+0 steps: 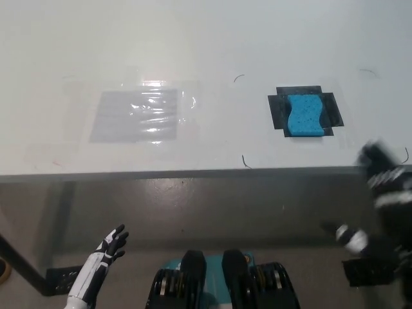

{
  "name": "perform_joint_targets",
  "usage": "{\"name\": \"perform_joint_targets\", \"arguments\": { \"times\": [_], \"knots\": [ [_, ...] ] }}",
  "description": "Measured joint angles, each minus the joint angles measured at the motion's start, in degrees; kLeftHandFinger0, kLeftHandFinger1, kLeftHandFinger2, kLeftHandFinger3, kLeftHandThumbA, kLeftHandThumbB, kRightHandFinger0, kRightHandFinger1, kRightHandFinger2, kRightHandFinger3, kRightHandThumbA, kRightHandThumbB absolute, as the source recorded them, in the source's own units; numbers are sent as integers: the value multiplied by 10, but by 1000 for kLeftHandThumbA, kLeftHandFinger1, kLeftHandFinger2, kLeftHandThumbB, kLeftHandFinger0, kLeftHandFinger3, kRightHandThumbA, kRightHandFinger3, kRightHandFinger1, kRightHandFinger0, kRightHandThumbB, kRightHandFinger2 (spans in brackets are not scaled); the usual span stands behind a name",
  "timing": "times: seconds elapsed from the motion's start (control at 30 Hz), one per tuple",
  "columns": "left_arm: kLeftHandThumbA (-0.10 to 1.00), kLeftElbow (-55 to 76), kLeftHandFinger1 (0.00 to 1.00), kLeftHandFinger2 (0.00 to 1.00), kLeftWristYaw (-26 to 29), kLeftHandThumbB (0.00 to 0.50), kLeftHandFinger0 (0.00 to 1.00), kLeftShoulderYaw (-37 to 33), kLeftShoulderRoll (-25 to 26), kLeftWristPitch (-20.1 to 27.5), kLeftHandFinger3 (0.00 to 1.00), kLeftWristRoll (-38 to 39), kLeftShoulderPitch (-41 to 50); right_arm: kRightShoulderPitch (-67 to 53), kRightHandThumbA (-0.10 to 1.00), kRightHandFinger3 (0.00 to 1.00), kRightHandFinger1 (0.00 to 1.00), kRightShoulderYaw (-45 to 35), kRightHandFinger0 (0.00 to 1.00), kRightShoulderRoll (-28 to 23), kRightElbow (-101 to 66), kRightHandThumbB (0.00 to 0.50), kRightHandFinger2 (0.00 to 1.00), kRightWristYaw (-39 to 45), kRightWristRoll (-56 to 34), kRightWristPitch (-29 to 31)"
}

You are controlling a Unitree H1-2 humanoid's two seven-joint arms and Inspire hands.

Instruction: A soft sponge is kept on the balc marked spot on the table infront of the robot and it uses its right hand fist to press down on it and drrags it across the table in a back and forth manner twice to clean it

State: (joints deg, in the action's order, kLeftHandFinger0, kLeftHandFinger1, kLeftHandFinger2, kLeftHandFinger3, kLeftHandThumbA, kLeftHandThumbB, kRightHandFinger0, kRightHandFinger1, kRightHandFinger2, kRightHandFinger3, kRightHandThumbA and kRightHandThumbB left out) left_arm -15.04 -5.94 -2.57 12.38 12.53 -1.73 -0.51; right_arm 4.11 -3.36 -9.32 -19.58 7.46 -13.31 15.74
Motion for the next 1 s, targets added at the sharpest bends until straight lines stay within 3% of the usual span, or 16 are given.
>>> {"name": "perform_joint_targets", "arguments": {
  "times": [0.07,0.1,0.13,0.17,0.2,0.23,0.3,0.33,0.4,0.5,0.6,0.67,0.83,1.0],
  "knots": [
    [1000,-1,1000,1000,0,492,1000,0,0,0,1000,0,-4,54,1000,980,989,-26,819,-14,-38,454,1000,-12,-19,-10],
    [1000,-1,1000,1000,0,500,1000,0,0,1,1000,0,-5,82,1000,738,785,-34,662,-18,-52,389,747,-18,-26,-16],
    [1000,-1,1000,1000,0,500,1000,0,0,1,1000,0,-6,111,1000,558,598,-44,544,-20,-66,366,528,-25,-34,-24],
    [1000,-1,1000,1000,0,500,1000,0,0,1,1000,0,-6,136,1000,463,493,-50,480,-20,-73,366,411,-32,-39,-31],
    [1000,-1,1000,1000,0,500,1000,0,0,1,1000,0,-6,156,1000,224,246,-54,312,-19,-78,347,186,-37,-42,-37],
    [1000,-1,1000,1000,0,500,1000,0,-1,2,1000,0,-6,187,1000,9,10,-60,12,-19,-85,364,7,-45,-50,-48],
    [1000,-1,1000,1000,0,500,1000,0,-1,2,1000,0,-7,233,1000,0,0,-62,0,-21,-90,269,0,-55,-69,-70],
    [1000,-1,1000,1000,0,500,1000,0,0,2,1000,0,-8,251,1000,0,0,-62,0,-23,-90,275,0,-58,-74,-81],
    [1000,-1,1000,1000,0,500,1000,0,0,2,1000,0,-9,285,1000,0,0,-62,0,-26,-89,210,0,-66,-83,-107],
    [1000,-1,1000,1000,0,491,1000,0,1,2,1000,0,-9,318,1000,0,0,-62,0,-24,-74,220,0,-76,-87,-137],
    [1000,0,1000,1000,0,500,1000,0,1,2,1000,0,-10,354,1000,0,0,-62,0,-12,-29,292,0,-89,-89,-170],
    [1000,0,1000,1000,0,499,1000,0,1,2,1000,0,-12,367,1000,0,0,-62,0,-5,-1,313,0,-92,-91,-178],
    [1000,-1,1000,1000,0,495,1000,0,1,3,1000,0,-15,423,1000,0,0,-62,0,22,149,239,0,-97,-97,-190],
    [1000,0,1000,1000,0,498,1000,1,1,3,1000,0,-14,473,1000,0,0,-60,0,24,296,249,0,-94,-88,-178]
  ]
}}
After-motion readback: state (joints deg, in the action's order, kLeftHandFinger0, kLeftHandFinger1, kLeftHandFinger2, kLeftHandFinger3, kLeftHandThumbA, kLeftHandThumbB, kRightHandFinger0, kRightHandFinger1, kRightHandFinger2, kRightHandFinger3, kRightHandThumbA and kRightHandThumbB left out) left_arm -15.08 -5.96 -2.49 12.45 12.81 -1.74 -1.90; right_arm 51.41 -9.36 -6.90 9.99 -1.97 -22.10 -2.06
